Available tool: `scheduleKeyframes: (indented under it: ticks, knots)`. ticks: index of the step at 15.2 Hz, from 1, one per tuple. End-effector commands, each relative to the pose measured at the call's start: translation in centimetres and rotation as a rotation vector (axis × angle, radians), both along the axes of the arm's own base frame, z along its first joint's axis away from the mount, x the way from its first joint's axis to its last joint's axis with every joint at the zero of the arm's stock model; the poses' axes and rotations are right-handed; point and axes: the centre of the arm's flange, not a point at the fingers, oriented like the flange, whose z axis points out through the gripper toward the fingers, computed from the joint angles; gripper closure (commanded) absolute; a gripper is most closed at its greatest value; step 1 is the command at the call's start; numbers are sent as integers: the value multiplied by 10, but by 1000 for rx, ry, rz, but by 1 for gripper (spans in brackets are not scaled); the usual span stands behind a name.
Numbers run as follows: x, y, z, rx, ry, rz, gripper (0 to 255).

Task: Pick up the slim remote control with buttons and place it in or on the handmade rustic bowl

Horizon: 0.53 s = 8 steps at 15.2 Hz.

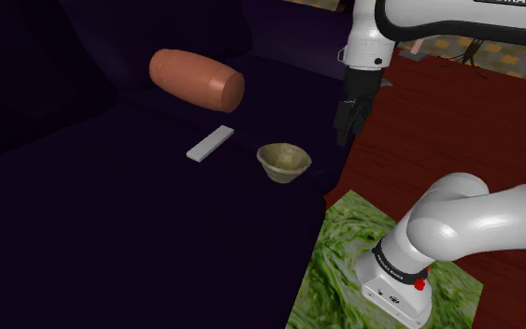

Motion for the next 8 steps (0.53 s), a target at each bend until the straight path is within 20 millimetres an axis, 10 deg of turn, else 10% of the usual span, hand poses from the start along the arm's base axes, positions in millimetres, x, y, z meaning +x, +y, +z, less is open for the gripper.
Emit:
scheduleKeyframes:
  ticks: [1, 8]
  knots:
    - [0, 0, 0, 0, 0, 0, 0]
    - [51, 61, -34, -35, -31, -215, 0]
